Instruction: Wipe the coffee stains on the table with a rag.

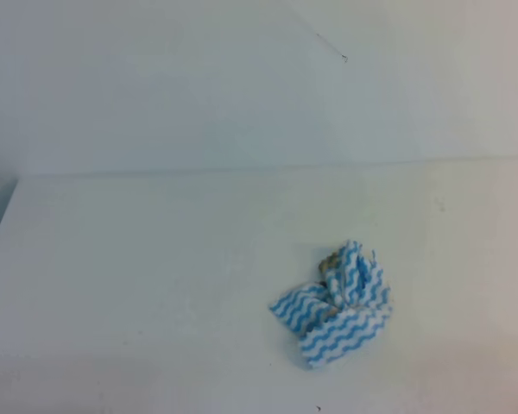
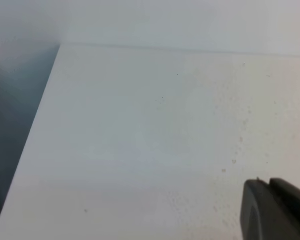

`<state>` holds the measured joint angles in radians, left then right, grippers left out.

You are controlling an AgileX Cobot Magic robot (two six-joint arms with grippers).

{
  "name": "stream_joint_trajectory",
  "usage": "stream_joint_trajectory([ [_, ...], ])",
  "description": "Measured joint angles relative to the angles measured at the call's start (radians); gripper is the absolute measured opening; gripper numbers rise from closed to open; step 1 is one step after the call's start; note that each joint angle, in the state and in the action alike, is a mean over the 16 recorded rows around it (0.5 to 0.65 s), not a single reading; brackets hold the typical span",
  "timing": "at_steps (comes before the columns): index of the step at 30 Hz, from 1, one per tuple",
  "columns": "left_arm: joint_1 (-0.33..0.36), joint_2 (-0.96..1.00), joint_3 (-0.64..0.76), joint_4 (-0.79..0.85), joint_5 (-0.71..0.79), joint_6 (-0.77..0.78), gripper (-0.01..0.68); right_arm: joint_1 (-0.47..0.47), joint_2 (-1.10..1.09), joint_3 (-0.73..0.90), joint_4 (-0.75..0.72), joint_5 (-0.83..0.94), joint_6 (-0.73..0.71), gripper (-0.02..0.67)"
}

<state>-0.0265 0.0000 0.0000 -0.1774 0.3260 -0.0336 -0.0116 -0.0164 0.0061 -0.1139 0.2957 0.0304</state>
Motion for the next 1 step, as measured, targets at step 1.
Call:
stream_joint_trajectory([
  [1,0.000,0.000,0.000,0.000,0.000,0.000,-0.004,0.001,0.000,0.000,0.000,-0.001,0.000,-0.001],
])
